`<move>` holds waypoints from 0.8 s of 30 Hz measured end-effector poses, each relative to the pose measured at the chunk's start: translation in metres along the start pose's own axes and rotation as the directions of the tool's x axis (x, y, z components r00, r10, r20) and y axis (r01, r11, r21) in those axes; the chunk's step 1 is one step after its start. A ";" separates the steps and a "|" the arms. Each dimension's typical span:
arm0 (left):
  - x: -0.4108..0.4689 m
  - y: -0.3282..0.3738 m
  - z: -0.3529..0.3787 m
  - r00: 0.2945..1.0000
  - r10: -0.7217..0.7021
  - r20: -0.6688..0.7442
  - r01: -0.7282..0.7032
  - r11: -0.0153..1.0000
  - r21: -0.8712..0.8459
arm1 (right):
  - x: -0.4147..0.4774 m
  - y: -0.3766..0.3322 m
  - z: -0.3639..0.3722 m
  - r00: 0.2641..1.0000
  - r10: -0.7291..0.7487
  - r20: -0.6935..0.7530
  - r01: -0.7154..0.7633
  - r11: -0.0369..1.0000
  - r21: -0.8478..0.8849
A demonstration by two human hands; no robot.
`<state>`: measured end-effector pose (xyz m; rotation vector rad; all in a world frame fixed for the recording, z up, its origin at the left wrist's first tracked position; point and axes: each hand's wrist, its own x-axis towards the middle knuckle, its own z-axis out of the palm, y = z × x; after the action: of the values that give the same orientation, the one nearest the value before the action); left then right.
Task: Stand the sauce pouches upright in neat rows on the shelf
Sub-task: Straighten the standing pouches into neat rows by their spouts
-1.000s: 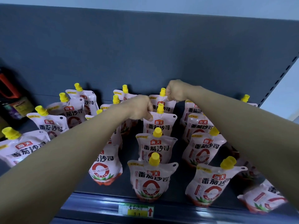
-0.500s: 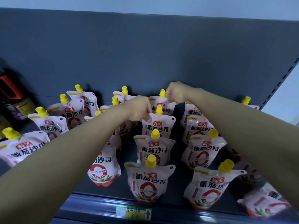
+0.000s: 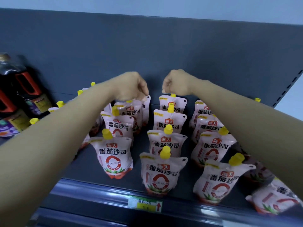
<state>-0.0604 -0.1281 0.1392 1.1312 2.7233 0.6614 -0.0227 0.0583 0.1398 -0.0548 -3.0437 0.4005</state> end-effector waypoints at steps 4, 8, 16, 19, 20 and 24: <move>-0.035 -0.025 -0.020 0.999 0.024 0.022 -0.022 0.996 -0.088 | -0.003 -0.046 0.010 0.990 -0.060 0.128 0.054 0.997 0.049; -0.069 -0.056 -0.030 0.988 0.031 0.153 -0.004 0.985 -0.175 | -0.004 -0.089 0.027 0.953 -0.048 0.299 0.031 0.998 0.060; -0.102 -0.092 0.004 0.884 0.038 0.466 0.000 0.997 -0.082 | -0.008 -0.123 0.065 0.934 0.076 0.349 -0.068 0.997 -0.036; -0.100 -0.099 0.023 0.913 0.082 0.399 -0.046 0.994 -0.100 | -0.005 -0.126 0.076 0.945 0.112 0.308 -0.074 0.988 -0.134; -0.099 -0.101 0.025 0.919 0.107 0.380 -0.072 0.992 -0.107 | -0.005 -0.126 0.077 0.950 0.123 0.288 -0.086 0.987 -0.138; -0.102 -0.107 0.022 0.906 0.135 0.402 -0.118 0.991 -0.068 | -0.005 -0.129 0.079 0.950 0.173 0.261 -0.144 0.981 -0.126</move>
<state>-0.0513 -0.2587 0.0671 1.2793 2.2914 0.4343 -0.0268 -0.0868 0.0969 -0.2753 -3.3428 0.2754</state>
